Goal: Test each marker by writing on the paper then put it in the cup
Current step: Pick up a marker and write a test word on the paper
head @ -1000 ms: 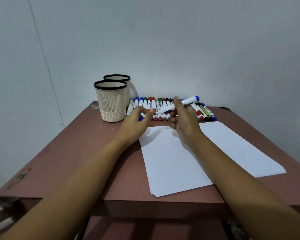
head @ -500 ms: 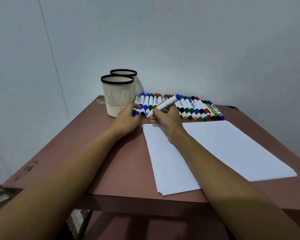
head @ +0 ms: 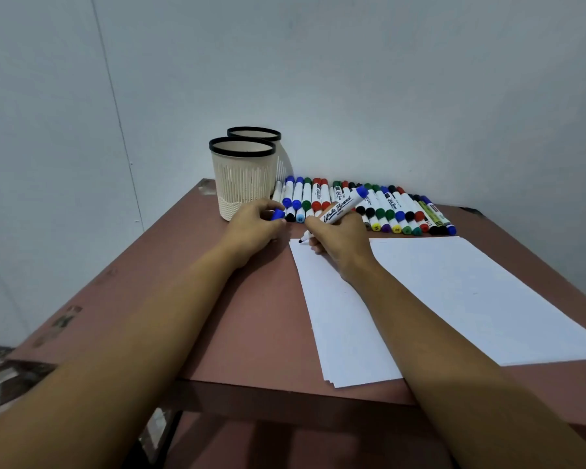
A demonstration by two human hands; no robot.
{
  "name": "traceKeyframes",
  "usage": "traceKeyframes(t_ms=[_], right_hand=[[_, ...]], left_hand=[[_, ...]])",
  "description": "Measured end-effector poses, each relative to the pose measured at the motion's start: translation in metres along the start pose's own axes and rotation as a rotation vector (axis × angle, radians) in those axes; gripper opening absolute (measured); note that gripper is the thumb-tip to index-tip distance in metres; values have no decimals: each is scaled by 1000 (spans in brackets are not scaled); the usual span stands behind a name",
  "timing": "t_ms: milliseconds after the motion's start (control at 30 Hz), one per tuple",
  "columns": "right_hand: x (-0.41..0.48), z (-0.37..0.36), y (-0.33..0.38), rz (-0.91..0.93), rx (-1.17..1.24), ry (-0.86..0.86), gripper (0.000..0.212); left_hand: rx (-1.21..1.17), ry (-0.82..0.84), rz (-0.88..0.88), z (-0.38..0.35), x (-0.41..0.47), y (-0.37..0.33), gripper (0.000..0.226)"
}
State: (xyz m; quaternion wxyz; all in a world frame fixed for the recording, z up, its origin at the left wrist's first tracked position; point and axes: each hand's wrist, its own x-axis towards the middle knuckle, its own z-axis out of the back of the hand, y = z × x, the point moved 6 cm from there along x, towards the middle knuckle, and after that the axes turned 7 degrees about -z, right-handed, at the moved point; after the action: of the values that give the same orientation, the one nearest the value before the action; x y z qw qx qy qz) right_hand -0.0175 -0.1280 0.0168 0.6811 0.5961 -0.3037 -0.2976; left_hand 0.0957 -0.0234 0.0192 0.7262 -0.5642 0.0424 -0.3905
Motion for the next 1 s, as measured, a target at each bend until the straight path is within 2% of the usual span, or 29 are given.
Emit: traceKeyframes(t_ms=[267,433,600,1000], right_hand=[[1,-13,1,28,-36,38,21],[0,-15,-1,31,-46,52,12],[-1,-12,1,42,-56,10,25],[-2,-12,2,34,-70,21,23]], left_hand=[[-20,-49,29,8,3,10,32],[-28,-42,31,6,4,13,28],[-11,-41,23,7,4,12,26],[9,-30,-1,7,3,9,23]])
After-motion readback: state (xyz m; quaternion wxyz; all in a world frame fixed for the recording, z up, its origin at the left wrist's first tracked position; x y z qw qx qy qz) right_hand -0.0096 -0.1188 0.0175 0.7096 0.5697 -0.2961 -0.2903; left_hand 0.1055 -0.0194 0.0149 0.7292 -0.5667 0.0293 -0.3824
